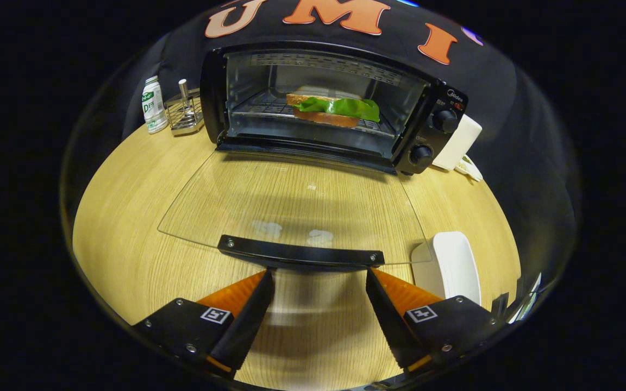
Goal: Open the toaster oven, put the food inside, and close the toaster oven door.
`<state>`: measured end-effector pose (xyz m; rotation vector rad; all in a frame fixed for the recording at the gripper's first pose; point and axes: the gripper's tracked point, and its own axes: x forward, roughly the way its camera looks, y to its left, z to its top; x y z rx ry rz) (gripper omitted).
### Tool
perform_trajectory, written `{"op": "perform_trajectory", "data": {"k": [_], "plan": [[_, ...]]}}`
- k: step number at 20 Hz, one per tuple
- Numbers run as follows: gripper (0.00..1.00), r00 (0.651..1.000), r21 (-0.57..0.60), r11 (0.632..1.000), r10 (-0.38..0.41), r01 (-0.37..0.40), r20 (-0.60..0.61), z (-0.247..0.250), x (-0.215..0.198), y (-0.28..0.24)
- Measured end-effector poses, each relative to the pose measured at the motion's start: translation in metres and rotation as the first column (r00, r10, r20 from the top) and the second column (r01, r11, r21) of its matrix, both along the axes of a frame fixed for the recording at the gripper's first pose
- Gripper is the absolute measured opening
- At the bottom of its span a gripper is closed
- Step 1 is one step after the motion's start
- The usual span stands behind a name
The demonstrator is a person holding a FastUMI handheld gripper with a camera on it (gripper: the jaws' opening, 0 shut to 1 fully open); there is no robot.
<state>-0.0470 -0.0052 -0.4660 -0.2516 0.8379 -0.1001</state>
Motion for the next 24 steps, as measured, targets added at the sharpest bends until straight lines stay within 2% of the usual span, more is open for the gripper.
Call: {"op": "perform_trajectory", "data": {"k": [3, 6, 8, 12, 15, 20, 23, 24], "plan": [[1.00, 0.999, 0.081, 0.997, -0.004, -0.001, 0.054, 0.026, 0.001, 0.014], [1.00, 0.992, 0.099, 0.995, -0.008, -0.004, 0.127, 0.061, 0.015, 0.018], [1.00, 0.989, 0.076, 0.997, 0.020, -0.031, 0.146, 0.072, 0.025, 0.018], [1.00, 0.995, 0.038, 0.996, 0.081, -0.083, 0.060, 0.059, -0.006, 0.014], [1.00, 0.997, 0.017, 0.998, 0.063, -0.062, -0.041, 0.023, -0.033, 0.000], [1.00, 0.998, 0.040, 0.999, 0.024, -0.022, -0.051, 0.000, -0.015, 0.000], [1.00, 1.000, 0.064, 0.998, 0.017, -0.018, 0.005, -0.002, 0.001, 0.004], [1.00, 1.000, 0.089, 0.996, -0.010, 0.011, -0.002, -0.004, 0.002, 0.003]]}}
